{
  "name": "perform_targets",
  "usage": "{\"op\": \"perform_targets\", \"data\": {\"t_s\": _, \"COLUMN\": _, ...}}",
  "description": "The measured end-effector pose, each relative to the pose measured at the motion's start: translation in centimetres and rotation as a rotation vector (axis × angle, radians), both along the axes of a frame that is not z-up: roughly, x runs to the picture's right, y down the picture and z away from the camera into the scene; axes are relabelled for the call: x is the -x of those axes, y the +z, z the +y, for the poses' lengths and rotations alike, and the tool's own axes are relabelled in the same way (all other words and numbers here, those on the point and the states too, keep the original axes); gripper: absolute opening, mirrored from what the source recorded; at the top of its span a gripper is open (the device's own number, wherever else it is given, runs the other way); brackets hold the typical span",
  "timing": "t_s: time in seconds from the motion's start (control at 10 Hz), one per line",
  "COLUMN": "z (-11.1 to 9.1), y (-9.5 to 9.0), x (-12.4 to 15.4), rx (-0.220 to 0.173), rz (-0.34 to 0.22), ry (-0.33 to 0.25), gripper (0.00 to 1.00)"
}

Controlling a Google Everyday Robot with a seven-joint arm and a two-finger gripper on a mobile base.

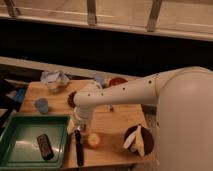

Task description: Wipe table surface with brush

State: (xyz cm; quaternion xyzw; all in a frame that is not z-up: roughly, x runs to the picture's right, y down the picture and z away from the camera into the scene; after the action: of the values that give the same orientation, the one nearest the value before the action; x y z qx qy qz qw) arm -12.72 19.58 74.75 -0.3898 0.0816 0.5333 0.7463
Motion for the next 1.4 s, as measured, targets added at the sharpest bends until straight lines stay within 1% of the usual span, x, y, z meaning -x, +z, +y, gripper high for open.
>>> {"op": "perform_targets", "data": {"t_s": 0.3, "z": 1.0, "y": 0.4, "x": 0.5, "rx": 0.021, "rz": -0.01, "ry": -0.009, "gripper": 0.7}}
{"op": "perform_targets", "data": {"t_s": 0.5, "z": 1.6, "y": 1.0, "x": 0.7, "rx": 0.03, "rz": 0.003, "ry": -0.023, "gripper": 0.7}}
{"op": "perform_targets", "data": {"t_s": 0.8, "z": 1.4, "y": 1.7, "x": -0.8, "rx": 0.033, "rz": 0.045, "ry": -0.014, "gripper": 0.7}}
{"op": "perform_targets", "data": {"t_s": 1.0, "z": 1.4, "y": 2.2, "x": -1.4, "rx": 0.037, "rz": 0.062, "ry": -0.008, "gripper": 0.7}}
{"op": "perform_targets", "data": {"t_s": 1.2, "z": 1.5, "y": 2.7, "x": -1.4, "rx": 0.042, "rz": 0.065, "ry": 0.001, "gripper": 0.7}}
{"op": "perform_targets", "data": {"t_s": 1.4, "z": 1.8, "y": 3.1, "x": -0.7, "rx": 0.049, "rz": 0.055, "ry": 0.001, "gripper": 0.7}}
